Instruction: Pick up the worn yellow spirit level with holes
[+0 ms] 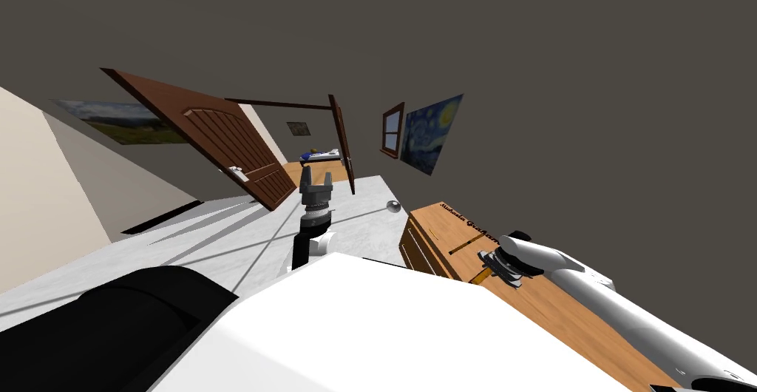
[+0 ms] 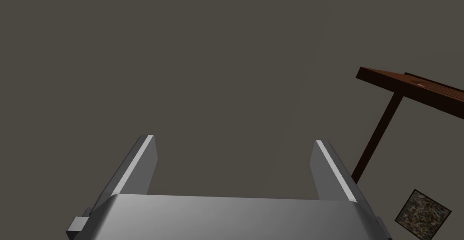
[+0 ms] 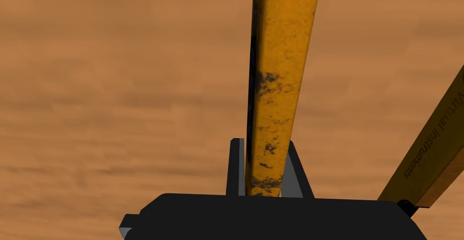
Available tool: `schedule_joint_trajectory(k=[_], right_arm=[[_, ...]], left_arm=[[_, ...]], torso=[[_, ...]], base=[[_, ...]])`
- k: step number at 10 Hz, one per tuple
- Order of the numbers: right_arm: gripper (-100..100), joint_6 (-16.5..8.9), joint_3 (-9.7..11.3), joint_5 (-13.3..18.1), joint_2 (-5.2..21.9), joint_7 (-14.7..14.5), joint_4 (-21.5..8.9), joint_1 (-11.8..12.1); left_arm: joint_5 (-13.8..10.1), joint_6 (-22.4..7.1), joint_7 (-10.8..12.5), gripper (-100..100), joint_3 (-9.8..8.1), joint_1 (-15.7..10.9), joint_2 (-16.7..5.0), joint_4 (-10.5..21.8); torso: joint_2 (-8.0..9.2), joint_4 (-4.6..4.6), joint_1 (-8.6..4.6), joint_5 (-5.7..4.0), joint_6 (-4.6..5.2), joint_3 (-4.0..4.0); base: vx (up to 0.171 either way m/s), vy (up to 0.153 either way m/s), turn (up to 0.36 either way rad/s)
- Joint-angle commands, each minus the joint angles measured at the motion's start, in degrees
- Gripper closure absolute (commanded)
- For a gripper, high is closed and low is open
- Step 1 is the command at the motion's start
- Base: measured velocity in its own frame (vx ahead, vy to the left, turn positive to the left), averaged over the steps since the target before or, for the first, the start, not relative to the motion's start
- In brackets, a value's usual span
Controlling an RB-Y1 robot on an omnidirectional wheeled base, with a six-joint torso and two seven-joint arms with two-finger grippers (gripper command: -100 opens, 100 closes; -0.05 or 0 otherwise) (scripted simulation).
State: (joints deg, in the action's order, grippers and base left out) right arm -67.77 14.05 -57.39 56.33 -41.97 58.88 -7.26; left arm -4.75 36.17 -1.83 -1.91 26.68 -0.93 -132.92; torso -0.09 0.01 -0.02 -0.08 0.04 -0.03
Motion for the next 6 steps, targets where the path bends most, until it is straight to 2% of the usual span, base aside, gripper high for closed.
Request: schedule_joint_trajectory(k=[1, 2, 3, 5, 6], right_arm=[[100, 0.0, 0.0, 0.0, 0.0, 0.0, 0.0, 0.0], [0, 0.0, 0.0, 0.0, 0.0, 0.0, 0.0, 0.0], [100, -1.4, -0.4, -1.2, 1.7, 0.0, 1.6, -0.1], [100, -1.3, -0.2, -1.1, 1.6, -0.2, 1.0, -0.4], [0, -1.4, -0.3, -1.2, 1.6, -0.2, 1.2, -0.3]], left_arm=[[0.0, 0.0, 0.0, 0, 0.0, 0.0, 0.0, 0.0], [0.0, 0.0, 0.0, 0, 0.0, 0.0, 0.0, 0.0], [0.0, 0.0, 0.0, 0, 0.0, 0.0, 0.0, 0.0], [0.0, 0.0, 0.0, 0, 0.0, 0.0, 0.0, 0.0], [0.0, 0.0, 0.0, 0, 0.0, 0.0, 0.0, 0.0]], torso=[[0.0, 0.0, 0.0, 0.0, 0.0, 0.0], [0.0, 0.0, 0.0, 0.0, 0.0, 0.0], [0.0, 0.0, 0.0, 0.0, 0.0, 0.0], [-0.01, 0.03, 0.16, 0.05, 0.0, 0.01], [0.01, 0.03, 0.1, 0.03, 0.0, 0.02]], base=[[0.0, 0.0, 0.0], [0.0, 0.0, 0.0], [0.011, 0.028, -0.054], [0.005, 0.026, -0.02], [0.0, 0.0, 0.0]])
